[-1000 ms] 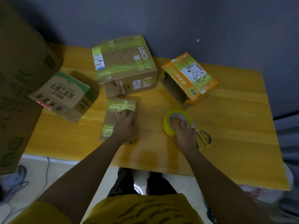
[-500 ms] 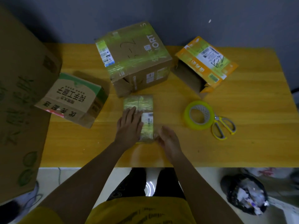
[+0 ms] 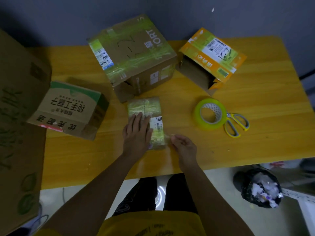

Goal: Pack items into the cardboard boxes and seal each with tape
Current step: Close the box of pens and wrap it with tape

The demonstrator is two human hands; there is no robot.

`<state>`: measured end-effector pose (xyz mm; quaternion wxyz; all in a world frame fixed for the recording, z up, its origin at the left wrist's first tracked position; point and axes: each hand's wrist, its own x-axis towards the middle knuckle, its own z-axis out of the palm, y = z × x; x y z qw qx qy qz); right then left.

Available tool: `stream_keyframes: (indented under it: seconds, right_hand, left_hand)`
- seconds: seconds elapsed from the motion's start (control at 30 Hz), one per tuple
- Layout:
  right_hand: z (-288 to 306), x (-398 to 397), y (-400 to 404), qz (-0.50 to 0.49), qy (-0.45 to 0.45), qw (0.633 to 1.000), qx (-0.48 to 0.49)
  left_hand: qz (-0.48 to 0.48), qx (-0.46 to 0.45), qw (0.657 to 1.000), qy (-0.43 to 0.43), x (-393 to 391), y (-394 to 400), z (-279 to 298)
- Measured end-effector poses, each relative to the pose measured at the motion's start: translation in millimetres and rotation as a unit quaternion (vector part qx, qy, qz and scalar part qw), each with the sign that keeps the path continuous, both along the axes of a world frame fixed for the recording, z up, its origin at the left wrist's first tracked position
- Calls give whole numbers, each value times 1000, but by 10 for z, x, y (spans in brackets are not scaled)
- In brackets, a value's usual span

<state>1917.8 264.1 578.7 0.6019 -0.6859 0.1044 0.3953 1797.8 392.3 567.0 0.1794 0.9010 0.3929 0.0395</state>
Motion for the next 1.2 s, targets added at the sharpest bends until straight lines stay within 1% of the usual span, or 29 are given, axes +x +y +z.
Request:
stream_keyframes:
  seconds: [0.13,0.2,0.27,0.3,0.33,0.37,0.4,0.43,0.5,0.57,0.6,0.63,0.73,0.77,0.8,0.83,0.9,0.93,0.97,1.0,1.03,1.07,1.1,1.13,1.2]
  right_hand:
    - [-47,17,-12,17,-23,999,-16]
    - [-27,50,-15,42,-17,999,-15]
    - [1,88,-8,81,-39,996,-22]
    - [9,110,-9,118,-91,988,-47]
    - [33,116,-10,163,-174,967,-88]
    - [72,91,-2,201,-262,935,-132]
    - [106,39,15,216,-340,902,-156]
    - [167,-52,58,209,-393,882,-157]
    - [269,-287,145,175,-458,862,-131]
    - [220,-522,163,170,-504,837,-128]
    - [167,-582,146,162,-501,839,-137]
    - [89,-596,117,150,-479,851,-152]
    - [-30,-480,35,72,-377,905,-184]
    - [-17,-410,8,43,-355,915,-188]
    - [3,-350,-26,30,-365,912,-187]
    - [60,-320,-50,44,-408,895,-173]
    - [186,-347,-52,140,-524,833,-112]
    - [188,-390,-35,203,-552,806,-70]
    - [141,-452,-8,264,-550,791,-37]
    - [81,-526,12,311,-518,796,-20]
    - [32,-582,21,331,-453,828,-16]
    - [3,-613,29,319,-368,873,-14]
    - [-36,-621,22,290,-291,912,-8]
    - [-43,-607,20,256,-233,938,4]
    - [-18,-545,52,223,-175,959,4]
  left_hand:
    - [3,10,1000,-17,3,12,-13]
    - [5,13,1000,-18,4,7,-19]
    - [6,19,1000,-17,13,-1,-23]
    - [7,25,1000,-14,17,-5,-25]
    - [7,32,999,-13,19,-14,-32]
    - [8,40,999,-11,18,-23,-41]
    - [11,47,999,-10,21,-29,-47]
    - [14,52,998,-9,27,-27,-53]
    - [17,55,998,-5,36,-28,-67]
    - [20,61,998,2,42,-29,-83]
    - [22,63,998,1,49,-26,-84]
    - [21,63,998,-1,53,-25,-89]
    - [17,71,997,1,41,-13,-99]
    - [18,72,997,-2,42,-10,-104]
    - [18,70,997,-5,40,-13,-105]
    - [17,69,997,-5,36,-21,-104]
    - [13,70,997,-1,40,-24,-105]
    - [12,69,998,0,44,-21,-99]
    - [12,65,998,0,47,-15,-93]
    - [13,61,998,-2,46,-14,-86]
    - [14,60,998,-7,44,-16,-86]
    - [13,61,998,-11,41,-22,-88]
    - [11,62,998,-12,38,-33,-94]
    - [11,64,998,-8,37,-42,-100]
    - [12,67,998,-2,60,-39,-110]
